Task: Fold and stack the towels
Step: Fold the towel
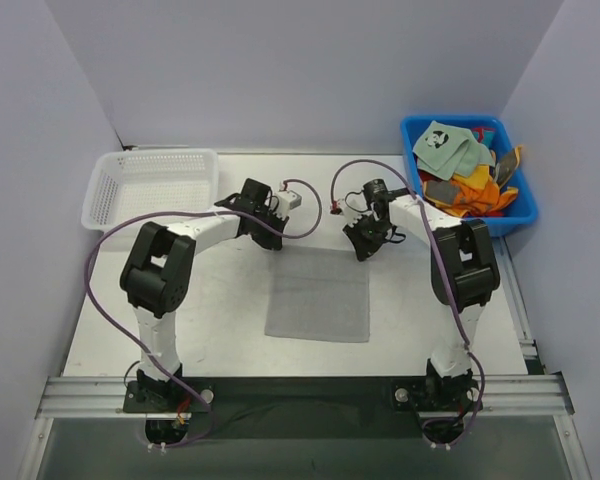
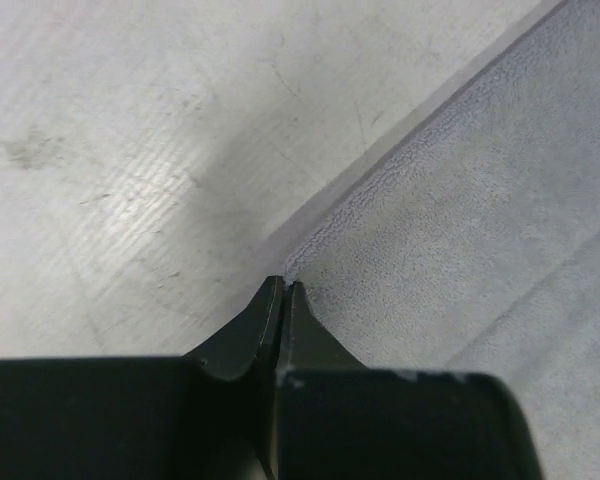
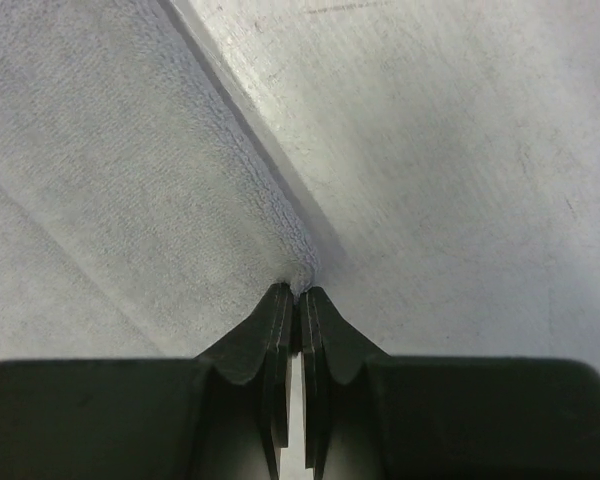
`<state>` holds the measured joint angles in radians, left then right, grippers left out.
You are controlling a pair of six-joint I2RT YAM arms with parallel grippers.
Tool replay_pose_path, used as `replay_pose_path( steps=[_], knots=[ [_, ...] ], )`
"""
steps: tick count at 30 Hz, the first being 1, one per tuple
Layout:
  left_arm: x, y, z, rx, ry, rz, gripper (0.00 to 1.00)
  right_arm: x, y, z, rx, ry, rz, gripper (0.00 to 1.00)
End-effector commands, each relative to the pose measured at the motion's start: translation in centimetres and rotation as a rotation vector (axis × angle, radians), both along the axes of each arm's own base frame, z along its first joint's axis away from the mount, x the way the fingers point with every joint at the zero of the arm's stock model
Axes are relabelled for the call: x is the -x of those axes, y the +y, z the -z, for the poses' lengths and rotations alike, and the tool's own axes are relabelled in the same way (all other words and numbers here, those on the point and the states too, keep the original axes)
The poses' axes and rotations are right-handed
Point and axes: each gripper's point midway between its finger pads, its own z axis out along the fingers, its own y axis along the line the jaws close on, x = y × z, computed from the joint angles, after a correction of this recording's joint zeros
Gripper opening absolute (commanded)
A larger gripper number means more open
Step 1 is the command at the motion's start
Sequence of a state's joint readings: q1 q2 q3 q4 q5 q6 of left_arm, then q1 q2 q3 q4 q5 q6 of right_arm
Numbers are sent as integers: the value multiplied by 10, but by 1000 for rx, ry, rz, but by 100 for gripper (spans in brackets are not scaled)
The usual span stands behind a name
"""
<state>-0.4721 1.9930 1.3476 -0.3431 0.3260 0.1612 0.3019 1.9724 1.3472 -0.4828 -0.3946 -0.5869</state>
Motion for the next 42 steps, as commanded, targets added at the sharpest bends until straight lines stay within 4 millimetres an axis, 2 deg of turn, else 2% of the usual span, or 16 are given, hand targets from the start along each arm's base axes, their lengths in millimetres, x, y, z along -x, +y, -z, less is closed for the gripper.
replay_pose_path(
  steps=[1, 6, 7, 9, 10, 12, 13, 16, 22, 28, 33, 36, 37, 39, 40, 42],
  knots=[
    [-25, 9, -81, 71, -184, -45, 0, -13, 3, -60, -55, -109, 43, 0],
    [-28, 13, -149, 134, -342, -83, 0, -29, 11, -129, -138, -271, 91, 0],
    [-25, 16, -173, 156, -393, -90, 0, -30, 11, -148, -157, -317, 97, 0],
    [-24, 22, -191, 167, -448, -116, 0, -32, 12, -172, -181, -371, 107, 0],
    [-20, 26, -213, 187, -499, -126, 0, -30, 13, -188, -202, -406, 109, 0],
    [-16, 33, -232, 195, -545, -152, 0, -29, 13, -208, -227, -448, 119, 4],
    [-10, 37, -252, 215, -588, -160, 0, -26, 13, -223, -244, -483, 122, 8],
    [0, 48, -285, 249, -679, -191, 0, -22, 17, -249, -296, -534, 123, 8],
    [32, 58, -330, 318, -756, -190, 0, 3, 22, -278, -366, -576, 108, 4],
    [84, 62, -331, 373, -732, -148, 0, 64, 36, -294, -478, -558, 0, 3],
    [130, 59, -305, 404, -638, -112, 0, 106, 43, -272, -513, -470, -62, 2],
    [131, 61, -263, 389, -560, -162, 0, 103, 42, -242, -472, -403, -48, 2],
    [126, 61, -234, 348, -507, -184, 0, 95, 41, -222, -436, -351, -26, 2],
    [114, 62, -212, 304, -472, -222, 0, 83, 39, -201, -393, -303, -11, 2],
    [103, 58, -190, 258, -424, -236, 0, 72, 41, -182, -369, -249, -3, 2],
    [81, 57, -180, 211, -422, -284, 0, 49, 39, -150, -308, -173, 26, 2]
  ],
)
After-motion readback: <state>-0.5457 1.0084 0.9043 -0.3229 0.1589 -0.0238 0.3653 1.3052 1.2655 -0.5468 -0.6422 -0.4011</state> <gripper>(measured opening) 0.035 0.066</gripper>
